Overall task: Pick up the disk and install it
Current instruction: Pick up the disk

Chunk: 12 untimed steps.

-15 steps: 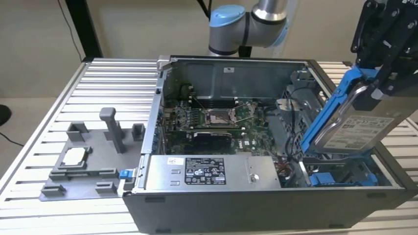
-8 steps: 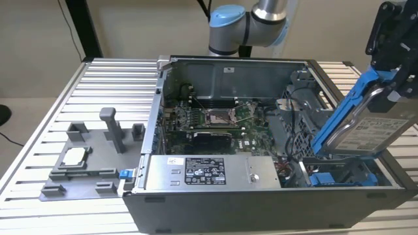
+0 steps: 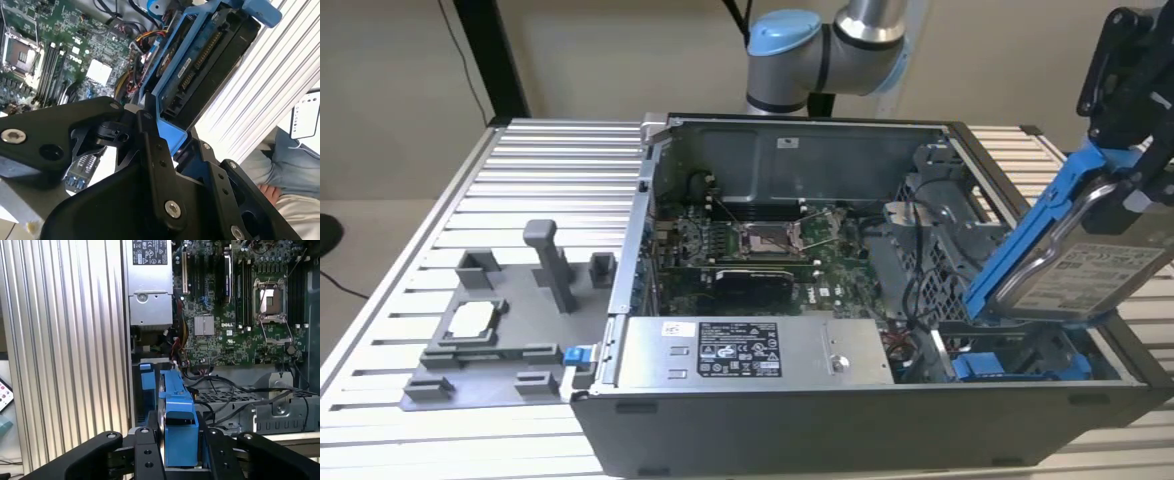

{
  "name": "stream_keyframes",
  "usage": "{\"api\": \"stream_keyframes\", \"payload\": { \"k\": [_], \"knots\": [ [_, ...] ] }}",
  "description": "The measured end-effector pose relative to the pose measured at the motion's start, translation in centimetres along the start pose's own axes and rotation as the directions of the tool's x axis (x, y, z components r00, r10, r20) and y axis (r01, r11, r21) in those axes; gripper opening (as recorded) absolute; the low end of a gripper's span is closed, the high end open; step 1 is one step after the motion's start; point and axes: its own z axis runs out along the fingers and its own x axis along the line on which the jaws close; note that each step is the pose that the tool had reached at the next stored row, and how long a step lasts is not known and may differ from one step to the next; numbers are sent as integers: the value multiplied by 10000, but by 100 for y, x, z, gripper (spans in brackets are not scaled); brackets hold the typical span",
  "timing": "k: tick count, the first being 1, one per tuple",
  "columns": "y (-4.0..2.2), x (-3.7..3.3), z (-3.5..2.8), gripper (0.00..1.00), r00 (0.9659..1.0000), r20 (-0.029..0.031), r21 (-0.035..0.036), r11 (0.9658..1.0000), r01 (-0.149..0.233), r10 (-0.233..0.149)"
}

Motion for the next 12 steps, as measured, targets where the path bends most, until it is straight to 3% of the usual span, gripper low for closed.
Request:
{"api": "stream_keyframes", "payload": {
  "k": [4,8,12],
  "knots": [
    [-2,30,2,0,10000,-1,-1,10000,39,-39],
    [4,51,2,0,9994,-3,-18,9994,342,-342],
    [44,83,6,0,9990,-4,-24,9990,436,-436]
  ]
}}
